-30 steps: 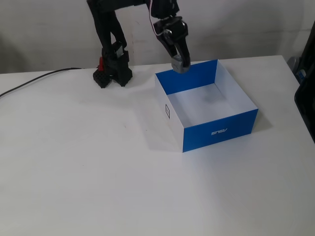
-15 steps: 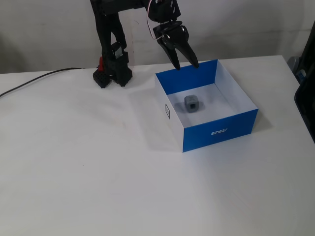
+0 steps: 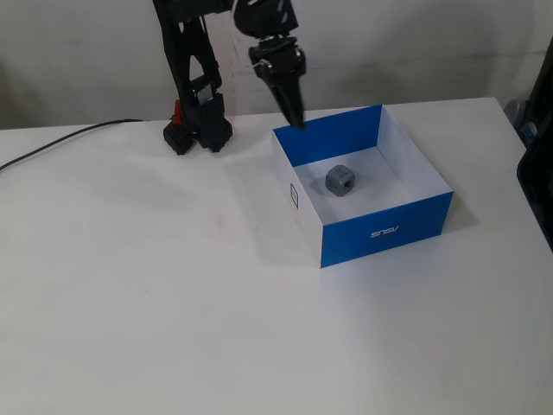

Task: Grasp the gray block and put it in the box.

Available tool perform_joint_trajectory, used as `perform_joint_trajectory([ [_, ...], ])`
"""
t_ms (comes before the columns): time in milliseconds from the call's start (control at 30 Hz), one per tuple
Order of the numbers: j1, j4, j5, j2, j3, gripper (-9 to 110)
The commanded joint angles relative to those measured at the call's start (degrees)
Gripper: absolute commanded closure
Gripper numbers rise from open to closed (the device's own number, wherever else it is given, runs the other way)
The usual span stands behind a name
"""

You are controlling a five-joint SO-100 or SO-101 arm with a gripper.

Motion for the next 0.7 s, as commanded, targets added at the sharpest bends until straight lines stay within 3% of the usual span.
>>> perform_joint_trajectory([
  [0, -3.3, -0.6, 0.3, 6.5, 0.4, 101],
  [467, -28.2, 1.8, 2.3, 17.6, 6.7, 101],
  [667, -40.2, -5.6, 6.9, 27.2, 17.6, 101],
])
